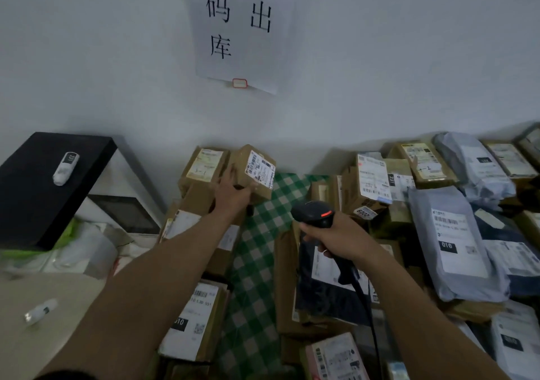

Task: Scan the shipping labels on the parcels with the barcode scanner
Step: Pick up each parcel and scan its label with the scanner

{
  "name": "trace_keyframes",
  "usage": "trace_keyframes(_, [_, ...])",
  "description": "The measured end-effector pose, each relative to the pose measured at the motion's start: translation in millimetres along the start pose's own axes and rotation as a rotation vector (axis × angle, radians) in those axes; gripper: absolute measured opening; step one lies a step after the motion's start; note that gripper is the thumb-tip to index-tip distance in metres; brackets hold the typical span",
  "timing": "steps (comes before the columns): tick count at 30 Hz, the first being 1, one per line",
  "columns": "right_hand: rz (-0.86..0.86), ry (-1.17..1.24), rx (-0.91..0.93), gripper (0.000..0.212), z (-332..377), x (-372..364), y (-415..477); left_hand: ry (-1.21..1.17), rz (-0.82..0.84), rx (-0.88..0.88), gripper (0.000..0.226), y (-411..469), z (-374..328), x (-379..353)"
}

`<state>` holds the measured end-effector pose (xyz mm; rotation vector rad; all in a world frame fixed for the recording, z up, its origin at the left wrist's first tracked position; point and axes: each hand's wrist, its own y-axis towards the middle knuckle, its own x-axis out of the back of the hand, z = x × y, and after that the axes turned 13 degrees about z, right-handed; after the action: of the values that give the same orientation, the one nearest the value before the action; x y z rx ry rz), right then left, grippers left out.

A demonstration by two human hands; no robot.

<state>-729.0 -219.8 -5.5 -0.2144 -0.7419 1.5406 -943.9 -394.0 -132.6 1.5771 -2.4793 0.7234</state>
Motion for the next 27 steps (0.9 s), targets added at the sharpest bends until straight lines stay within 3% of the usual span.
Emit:
trace_keyframes(3, [0.017, 0.022, -0.027, 0.009, -9, 6, 14, -0.086, 0.021, 0.051, 0.096, 8, 1, -14])
trace_keyframes(6, [0.030, 0.010, -0.049, 0.020, -13, 8, 24, -0.061, -0.035, 0.025, 0.083, 11, 0, -21])
trace_keyframes(9, [0.026, -0.005, -0.054, 0.027, -15, 9, 31, 0.160, -0.147, -0.064, 0.069, 11, 7, -28])
trace_keyframes(14, [0.029, 0.025, -0.026, 0.015, -16, 8, 34, 0.593, -0.199, -0.191, 0.048, 6, 9, -34])
trace_keyframes(19, [0.023, 0.006, -0.033, 0.019, -16, 7, 31, 0.837, -0.035, -0.230, 0.069, 15, 25, -36])
trace_keyframes(23, [0.024, 0.027, -0.033, 0.006, -16, 6, 27, 0.800, -0.033, -0.243, 0.061, 30, 23, -28])
trace_keyframes(27, [0.024, 0.054, -0.030, 0.009, -17, 6, 23, 0.773, -0.009, -0.213, 0.058, 42, 16, -20])
